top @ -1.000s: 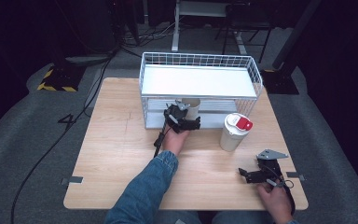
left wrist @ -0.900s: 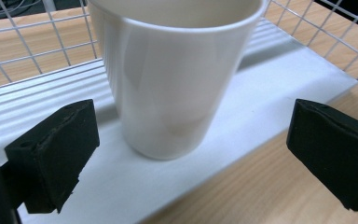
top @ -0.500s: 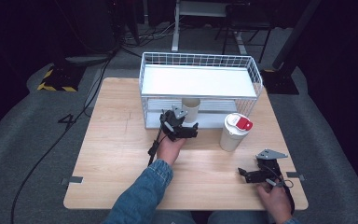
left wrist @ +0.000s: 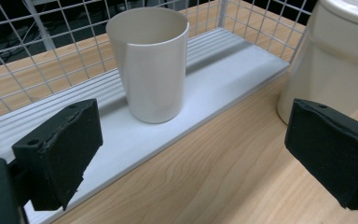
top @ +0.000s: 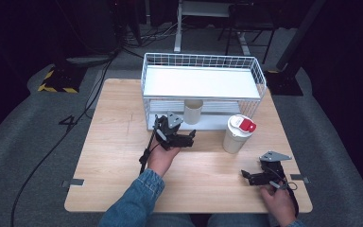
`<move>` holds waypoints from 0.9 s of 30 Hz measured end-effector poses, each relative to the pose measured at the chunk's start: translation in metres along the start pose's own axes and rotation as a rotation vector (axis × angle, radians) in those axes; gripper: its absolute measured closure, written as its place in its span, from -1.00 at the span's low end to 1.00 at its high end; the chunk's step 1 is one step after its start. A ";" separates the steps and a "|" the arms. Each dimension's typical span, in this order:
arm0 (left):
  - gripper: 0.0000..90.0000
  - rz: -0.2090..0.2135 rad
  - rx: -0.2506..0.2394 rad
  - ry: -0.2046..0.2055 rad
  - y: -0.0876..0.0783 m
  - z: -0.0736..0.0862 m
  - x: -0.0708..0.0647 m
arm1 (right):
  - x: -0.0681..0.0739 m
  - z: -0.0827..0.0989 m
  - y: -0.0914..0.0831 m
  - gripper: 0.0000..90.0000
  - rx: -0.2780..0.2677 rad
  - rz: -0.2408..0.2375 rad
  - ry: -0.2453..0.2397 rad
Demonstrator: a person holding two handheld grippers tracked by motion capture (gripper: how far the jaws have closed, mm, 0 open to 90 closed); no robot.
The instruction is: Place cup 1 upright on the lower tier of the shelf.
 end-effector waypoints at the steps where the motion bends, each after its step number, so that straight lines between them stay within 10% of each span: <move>1: -0.89 0.004 0.002 -0.001 -0.004 0.000 0.000 | 0.000 0.000 0.000 -0.99 0.000 0.000 0.000; 27: -0.85 -0.020 0.079 0.024 -0.096 0.050 0.019 | 0.000 0.000 0.000 -0.99 0.000 -0.002 -0.002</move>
Point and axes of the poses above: each handheld gripper's, and its own axes: y roughly forward along the jaws, z roughly out of its underside, x roughly to its left, the point moved 10 cm from there along y, roughly forward along the jaws, and after that the axes turned 11 degrees about -x, right-handed, at the moved point
